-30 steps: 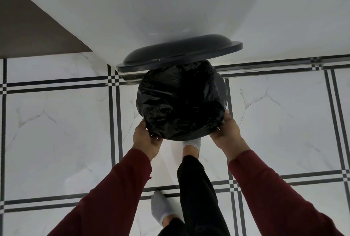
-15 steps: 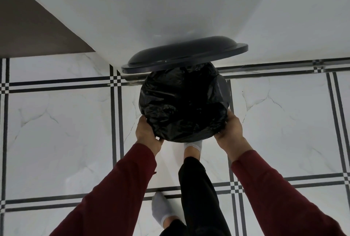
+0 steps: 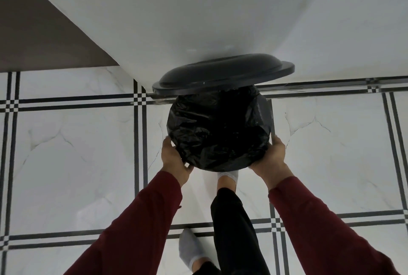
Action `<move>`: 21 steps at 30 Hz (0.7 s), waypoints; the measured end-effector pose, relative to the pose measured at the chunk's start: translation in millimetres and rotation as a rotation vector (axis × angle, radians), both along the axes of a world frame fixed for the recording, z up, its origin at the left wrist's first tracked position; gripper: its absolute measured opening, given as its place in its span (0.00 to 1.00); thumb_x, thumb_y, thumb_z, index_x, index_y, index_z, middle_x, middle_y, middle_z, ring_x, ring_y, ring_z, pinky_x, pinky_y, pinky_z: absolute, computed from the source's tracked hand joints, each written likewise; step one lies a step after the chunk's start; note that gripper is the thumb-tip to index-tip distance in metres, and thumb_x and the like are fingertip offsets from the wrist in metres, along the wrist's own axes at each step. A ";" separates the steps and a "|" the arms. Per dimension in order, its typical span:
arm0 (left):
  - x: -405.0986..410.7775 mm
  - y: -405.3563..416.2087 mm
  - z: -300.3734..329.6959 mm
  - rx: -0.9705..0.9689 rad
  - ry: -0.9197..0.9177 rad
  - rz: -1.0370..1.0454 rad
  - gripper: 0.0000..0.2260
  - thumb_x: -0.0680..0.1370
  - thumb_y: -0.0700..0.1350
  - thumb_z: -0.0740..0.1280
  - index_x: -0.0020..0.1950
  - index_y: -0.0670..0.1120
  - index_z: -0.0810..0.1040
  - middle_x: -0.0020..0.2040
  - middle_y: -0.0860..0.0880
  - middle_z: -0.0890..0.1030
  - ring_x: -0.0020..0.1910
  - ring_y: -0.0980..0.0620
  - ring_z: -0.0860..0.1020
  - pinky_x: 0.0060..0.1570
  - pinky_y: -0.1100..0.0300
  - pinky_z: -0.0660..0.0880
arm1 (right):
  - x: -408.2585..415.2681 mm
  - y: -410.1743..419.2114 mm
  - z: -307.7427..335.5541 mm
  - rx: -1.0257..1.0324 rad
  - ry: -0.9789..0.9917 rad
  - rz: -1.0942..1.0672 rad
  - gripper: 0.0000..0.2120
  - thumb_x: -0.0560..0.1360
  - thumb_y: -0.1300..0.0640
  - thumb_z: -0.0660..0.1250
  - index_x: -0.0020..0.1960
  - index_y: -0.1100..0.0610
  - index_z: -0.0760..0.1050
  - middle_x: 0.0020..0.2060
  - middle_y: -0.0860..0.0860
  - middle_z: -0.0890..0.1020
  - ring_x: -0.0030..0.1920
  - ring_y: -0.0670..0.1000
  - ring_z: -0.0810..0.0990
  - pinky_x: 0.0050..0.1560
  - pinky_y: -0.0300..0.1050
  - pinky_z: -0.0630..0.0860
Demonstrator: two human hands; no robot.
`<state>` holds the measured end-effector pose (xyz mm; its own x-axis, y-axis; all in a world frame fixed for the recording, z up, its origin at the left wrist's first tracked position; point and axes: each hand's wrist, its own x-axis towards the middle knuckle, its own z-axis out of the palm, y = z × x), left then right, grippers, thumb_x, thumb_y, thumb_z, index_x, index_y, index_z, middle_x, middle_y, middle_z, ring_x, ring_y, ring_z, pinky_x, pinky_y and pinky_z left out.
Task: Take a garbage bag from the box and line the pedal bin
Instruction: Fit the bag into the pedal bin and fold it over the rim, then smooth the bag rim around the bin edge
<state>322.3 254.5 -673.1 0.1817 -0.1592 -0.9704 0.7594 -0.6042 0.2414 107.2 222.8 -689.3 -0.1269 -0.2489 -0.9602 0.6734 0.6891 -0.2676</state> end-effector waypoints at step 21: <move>16.7 -59.5 127.3 -0.923 -1.804 -1.826 0.31 0.84 0.64 0.48 0.78 0.46 0.69 0.76 0.48 0.73 0.69 0.41 0.76 0.61 0.43 0.74 | 24.8 -46.6 141.4 -1.179 1.570 1.603 0.27 0.86 0.40 0.48 0.75 0.53 0.71 0.75 0.47 0.74 0.76 0.50 0.69 0.74 0.61 0.64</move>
<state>339.0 195.0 -545.8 -0.4003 -0.9138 0.0694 -0.9100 0.4053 0.0874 132.0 176.2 -547.9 0.4496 -0.8886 0.0906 -0.8493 -0.4567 -0.2648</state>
